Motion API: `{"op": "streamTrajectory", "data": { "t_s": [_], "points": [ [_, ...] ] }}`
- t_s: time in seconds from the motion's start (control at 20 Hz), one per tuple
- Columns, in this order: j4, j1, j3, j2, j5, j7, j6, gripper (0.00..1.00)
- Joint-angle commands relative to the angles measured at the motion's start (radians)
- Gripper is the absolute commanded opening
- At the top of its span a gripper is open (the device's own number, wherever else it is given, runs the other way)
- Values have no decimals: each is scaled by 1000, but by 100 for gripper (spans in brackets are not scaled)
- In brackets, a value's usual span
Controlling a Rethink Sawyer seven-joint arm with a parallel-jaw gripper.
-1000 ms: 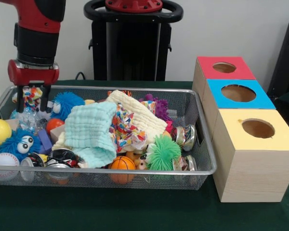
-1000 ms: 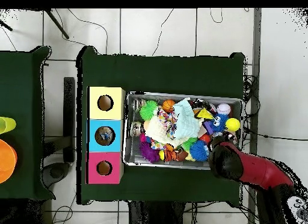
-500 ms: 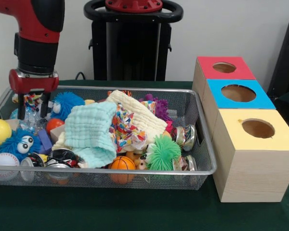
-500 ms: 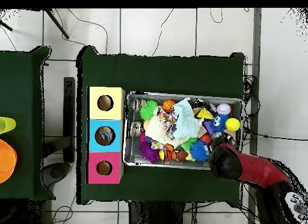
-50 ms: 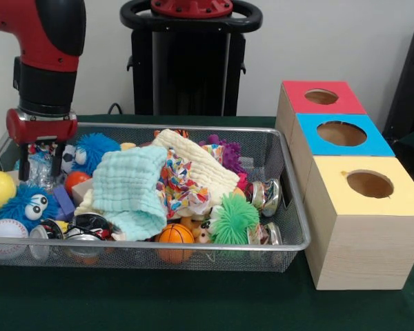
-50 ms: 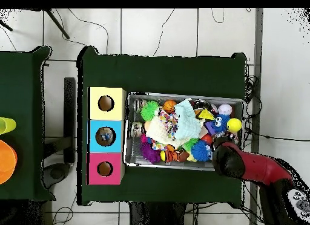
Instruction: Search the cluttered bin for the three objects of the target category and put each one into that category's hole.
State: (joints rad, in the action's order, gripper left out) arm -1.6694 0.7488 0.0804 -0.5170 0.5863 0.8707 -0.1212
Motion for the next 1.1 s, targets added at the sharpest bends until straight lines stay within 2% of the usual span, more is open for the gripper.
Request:
{"op": "streamTrajectory", "data": {
  "t_s": [0.05, 0.5, 0.8, 0.85, 1.0, 1.1],
  "points": [
    [113, 11, 35, 90, 85, 59, -5, 100],
    [134, 9, 23, 125, 99, 69, -27, 100],
    [114, -40, -46, 138, 72, 160, 12, 100],
    [108, -44, -55, 144, 63, 169, 0, 100],
    [108, -123, -170, 125, 38, 201, -124, 100],
    [99, -142, -198, 109, 25, 192, -183, 100]
  ]
}}
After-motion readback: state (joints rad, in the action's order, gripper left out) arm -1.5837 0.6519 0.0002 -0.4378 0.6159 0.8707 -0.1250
